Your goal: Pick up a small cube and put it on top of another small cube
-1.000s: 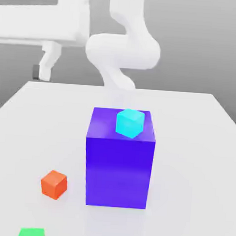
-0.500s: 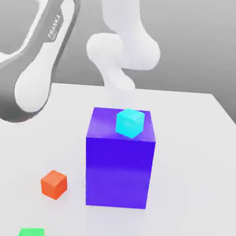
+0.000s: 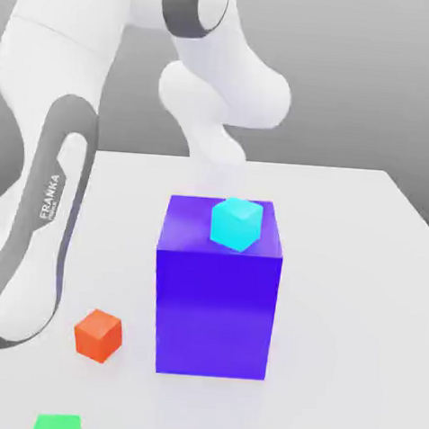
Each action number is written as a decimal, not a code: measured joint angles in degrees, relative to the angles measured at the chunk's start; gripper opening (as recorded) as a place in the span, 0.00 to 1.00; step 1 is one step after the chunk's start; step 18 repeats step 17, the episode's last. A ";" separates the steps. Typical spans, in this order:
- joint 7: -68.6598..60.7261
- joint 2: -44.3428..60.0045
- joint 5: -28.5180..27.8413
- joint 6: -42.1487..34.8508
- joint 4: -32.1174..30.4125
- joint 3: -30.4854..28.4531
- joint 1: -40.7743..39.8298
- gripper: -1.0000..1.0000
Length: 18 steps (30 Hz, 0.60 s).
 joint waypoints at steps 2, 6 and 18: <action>1.00 -3.92 -1.20 -2.38 -1.50 -0.88 1.27 0.00; 5.57 -12.32 -4.56 -2.65 -9.16 -0.52 7.89 0.00; 7.91 -11.95 -4.90 4.30 -15.46 2.38 11.86 1.00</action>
